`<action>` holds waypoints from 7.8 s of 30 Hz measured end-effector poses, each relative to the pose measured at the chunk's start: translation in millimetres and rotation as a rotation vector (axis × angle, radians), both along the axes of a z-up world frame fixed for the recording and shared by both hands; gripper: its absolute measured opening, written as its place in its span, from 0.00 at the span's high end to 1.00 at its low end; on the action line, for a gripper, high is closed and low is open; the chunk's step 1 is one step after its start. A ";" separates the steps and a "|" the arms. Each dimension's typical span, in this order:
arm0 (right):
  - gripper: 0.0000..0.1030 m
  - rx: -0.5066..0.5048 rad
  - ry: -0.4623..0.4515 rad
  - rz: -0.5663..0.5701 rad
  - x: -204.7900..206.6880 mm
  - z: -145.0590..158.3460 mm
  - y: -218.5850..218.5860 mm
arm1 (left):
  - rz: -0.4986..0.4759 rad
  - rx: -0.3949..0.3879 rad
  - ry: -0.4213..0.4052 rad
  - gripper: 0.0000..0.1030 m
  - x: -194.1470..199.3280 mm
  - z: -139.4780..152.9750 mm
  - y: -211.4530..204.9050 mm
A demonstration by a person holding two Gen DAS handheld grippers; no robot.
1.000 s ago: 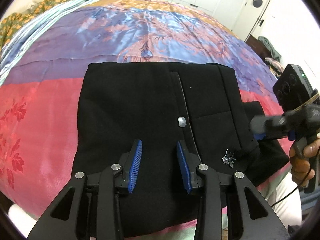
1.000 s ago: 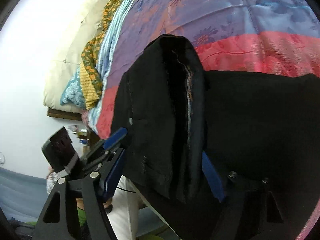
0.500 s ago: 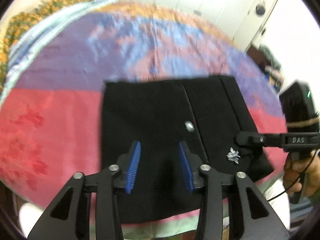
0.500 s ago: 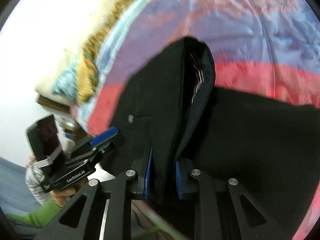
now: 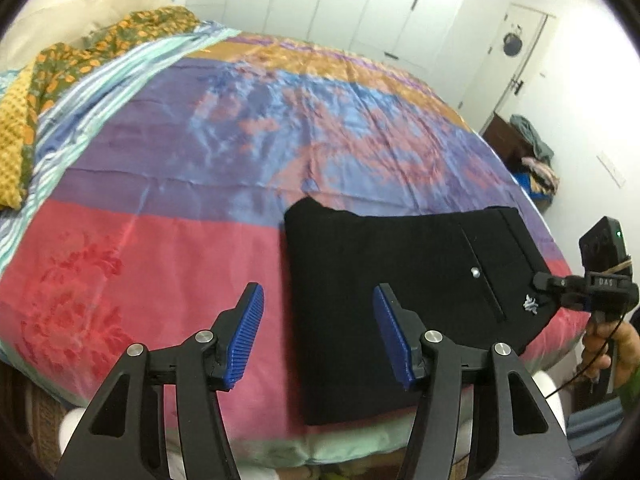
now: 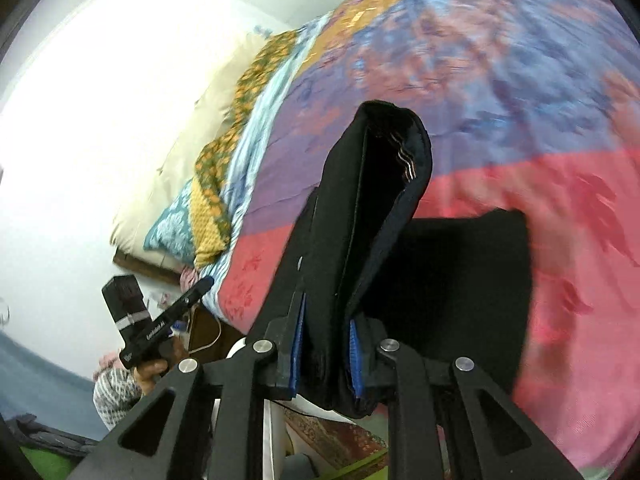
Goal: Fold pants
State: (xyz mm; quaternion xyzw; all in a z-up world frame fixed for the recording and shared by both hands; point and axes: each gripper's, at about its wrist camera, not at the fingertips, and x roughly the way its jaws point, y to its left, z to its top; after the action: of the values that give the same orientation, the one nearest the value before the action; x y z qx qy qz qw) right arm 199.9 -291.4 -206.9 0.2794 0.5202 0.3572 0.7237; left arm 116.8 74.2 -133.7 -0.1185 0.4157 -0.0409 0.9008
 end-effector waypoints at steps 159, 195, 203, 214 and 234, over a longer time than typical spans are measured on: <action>0.06 -0.626 -0.517 -0.005 -107.5 -26.4 63.9 | -0.010 0.118 0.127 0.03 -50.4 -64.8 -72.3; 0.10 0.041 0.162 -0.103 50.4 -89.8 -48.8 | -0.080 -0.239 0.355 0.03 57.8 -102.2 6.3; 0.38 -0.015 0.146 0.095 61.6 -104.2 -14.7 | -0.152 -0.346 0.395 0.62 75.1 -113.6 -19.4; 0.63 0.060 -0.134 0.132 131.4 6.2 7.3 | -0.219 -0.271 0.107 0.75 150.8 12.4 -10.3; 0.00 -0.605 -0.281 -0.241 70.4 22.7 -12.8 | -0.071 0.231 0.053 0.07 67.3 -28.4 -60.5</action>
State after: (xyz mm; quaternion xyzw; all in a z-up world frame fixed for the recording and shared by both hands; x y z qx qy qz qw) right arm 270.3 -304.2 -184.2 0.0599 0.4613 0.1342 0.8750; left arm 184.0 13.8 -162.0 -0.0001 0.4452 -0.0216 0.8952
